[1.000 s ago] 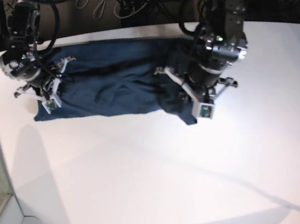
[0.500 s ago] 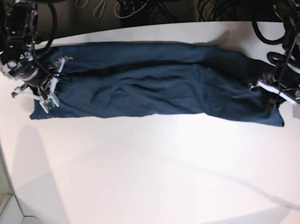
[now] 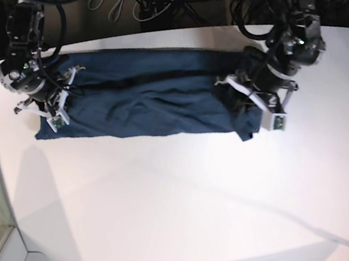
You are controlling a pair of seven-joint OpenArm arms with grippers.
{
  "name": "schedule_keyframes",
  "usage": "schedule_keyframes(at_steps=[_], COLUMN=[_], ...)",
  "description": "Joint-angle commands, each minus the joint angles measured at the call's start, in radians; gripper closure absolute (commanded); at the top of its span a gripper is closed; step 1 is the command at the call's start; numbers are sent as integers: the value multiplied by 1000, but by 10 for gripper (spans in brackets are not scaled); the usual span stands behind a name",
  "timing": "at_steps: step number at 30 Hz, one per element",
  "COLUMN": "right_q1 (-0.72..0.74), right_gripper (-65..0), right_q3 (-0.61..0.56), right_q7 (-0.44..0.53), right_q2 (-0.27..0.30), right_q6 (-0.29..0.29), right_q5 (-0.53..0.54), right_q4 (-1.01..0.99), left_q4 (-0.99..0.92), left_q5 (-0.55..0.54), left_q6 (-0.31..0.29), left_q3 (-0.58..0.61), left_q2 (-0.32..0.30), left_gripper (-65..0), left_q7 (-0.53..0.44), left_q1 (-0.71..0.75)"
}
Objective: Layout the t-shirt on the table in an organized manner, then fold the t-shirt properly
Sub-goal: 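Fold the strip end with the left gripper toward the right gripper, then press and smooth the folded shirt with the left gripper, then release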
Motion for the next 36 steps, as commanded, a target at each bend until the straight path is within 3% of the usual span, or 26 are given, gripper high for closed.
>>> schedule_keyframes(at_steps=[1,8,13,36], right_q1=[1,1,-2,-3], right_gripper=[0,0,0,0], right_q3=[0,0,0,0], right_q7=[-4,-4,-4,-4], right_q2=[5,3,3,9], right_q6=[-1,-1,-1,-1], right_q5=[-5,-5,-5,-5], right_q4=[9,10,10,14], left_q4=[16,-48,-89,-166], left_q5=[25,401,495,495], left_q6=[-2,-2,-2,-2], left_q3=[32,249,259,334], left_q2=[27,225,309,318], left_gripper=[-1,-1,-1,-10], left_q7=[-18,-30,-30,-30], left_q1=[-9,-11,-37,-83])
